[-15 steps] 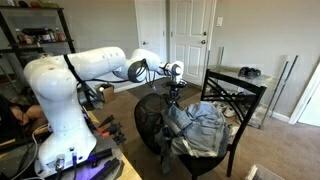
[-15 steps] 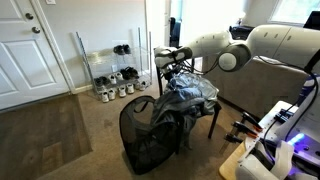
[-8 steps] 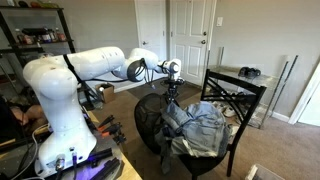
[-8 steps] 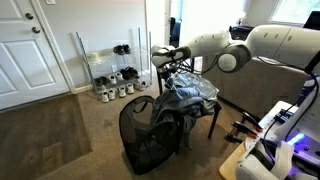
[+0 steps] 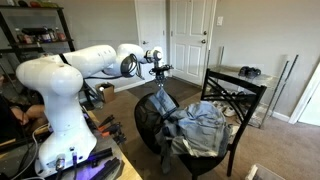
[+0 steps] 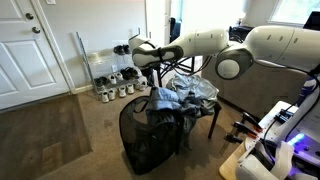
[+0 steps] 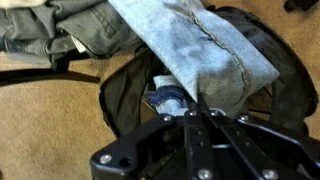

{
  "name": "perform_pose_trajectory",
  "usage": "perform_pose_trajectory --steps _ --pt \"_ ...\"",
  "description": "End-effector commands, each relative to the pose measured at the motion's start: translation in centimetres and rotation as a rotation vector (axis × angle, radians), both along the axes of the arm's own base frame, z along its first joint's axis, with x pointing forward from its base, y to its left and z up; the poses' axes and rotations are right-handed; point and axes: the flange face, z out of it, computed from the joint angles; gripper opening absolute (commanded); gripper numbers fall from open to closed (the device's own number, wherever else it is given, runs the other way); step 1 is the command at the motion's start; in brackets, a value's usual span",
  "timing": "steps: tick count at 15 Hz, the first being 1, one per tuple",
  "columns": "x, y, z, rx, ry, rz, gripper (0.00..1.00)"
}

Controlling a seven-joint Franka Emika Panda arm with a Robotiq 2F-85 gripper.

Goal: Put one denim trousers in the laundry basket

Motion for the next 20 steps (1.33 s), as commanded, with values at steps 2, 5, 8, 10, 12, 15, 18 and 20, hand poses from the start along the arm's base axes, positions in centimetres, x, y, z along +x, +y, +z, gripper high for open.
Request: perform_pose_trajectory --steps 2,5,8,10,12,15,18,20 --pt "-2.1 5.9 0.4 0.008 0.018 0.229 0.00" --pt "-2.7 7.5 0.4 0.008 0.020 0.310 0.00" --pt "-2.7 8.2 1.6 -0.012 0.005 0.373 0.00" --pt "-2.6 8.5 2.1 -0.031 -0.006 0.406 0.00" --pt "-2.7 9.0 2.8 -0.047 -0.014 0.437 0.00" --pt "-2.9 9.6 3.2 -0.074 -0.018 0.475 0.00" --pt "-3.1 9.4 2.6 -0.084 -0.003 0.484 0.33" --pt "-2.8 8.8 2.2 -0.078 0.004 0.475 0.46"
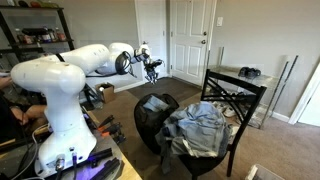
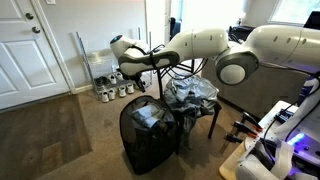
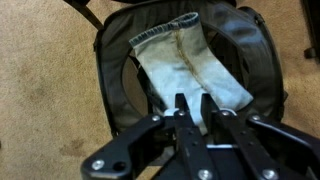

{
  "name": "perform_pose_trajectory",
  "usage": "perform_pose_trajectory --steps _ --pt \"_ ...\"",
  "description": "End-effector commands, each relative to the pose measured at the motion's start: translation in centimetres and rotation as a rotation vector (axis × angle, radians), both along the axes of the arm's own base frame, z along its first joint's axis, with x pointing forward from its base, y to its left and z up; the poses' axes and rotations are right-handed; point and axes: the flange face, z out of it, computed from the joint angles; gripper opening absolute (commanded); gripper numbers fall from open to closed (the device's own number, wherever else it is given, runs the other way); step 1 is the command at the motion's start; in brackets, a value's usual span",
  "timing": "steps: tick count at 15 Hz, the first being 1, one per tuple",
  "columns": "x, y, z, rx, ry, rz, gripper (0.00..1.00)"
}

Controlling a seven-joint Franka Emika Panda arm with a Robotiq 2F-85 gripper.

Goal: Put one denim trousers in the laundry basket

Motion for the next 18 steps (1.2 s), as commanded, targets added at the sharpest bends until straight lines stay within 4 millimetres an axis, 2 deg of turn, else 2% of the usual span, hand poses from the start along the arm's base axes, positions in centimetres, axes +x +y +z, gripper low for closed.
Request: perform_pose_trajectory --steps 1,5,8,11,12,14,18 --pt "0.5 -1.2 0.2 -0.021 0.018 0.021 0.54" --pt "1.5 -3.8 -0.6 -0.034 0.012 -0.066 0.78" --pt "2.6 -7.0 -1.1 -0.036 0.009 -0.171 0.98" --pt "3.2 -9.6 -1.4 -0.041 0.018 -0.261 1.00" --pt "3.2 -8.7 -1.3 -0.040 0.008 -0.203 0.98" --pt "3.5 -9.9 -1.4 -0.043 0.010 -0.231 1.00" --pt "3.4 -9.7 -1.4 -0.043 0.010 -0.232 1.00"
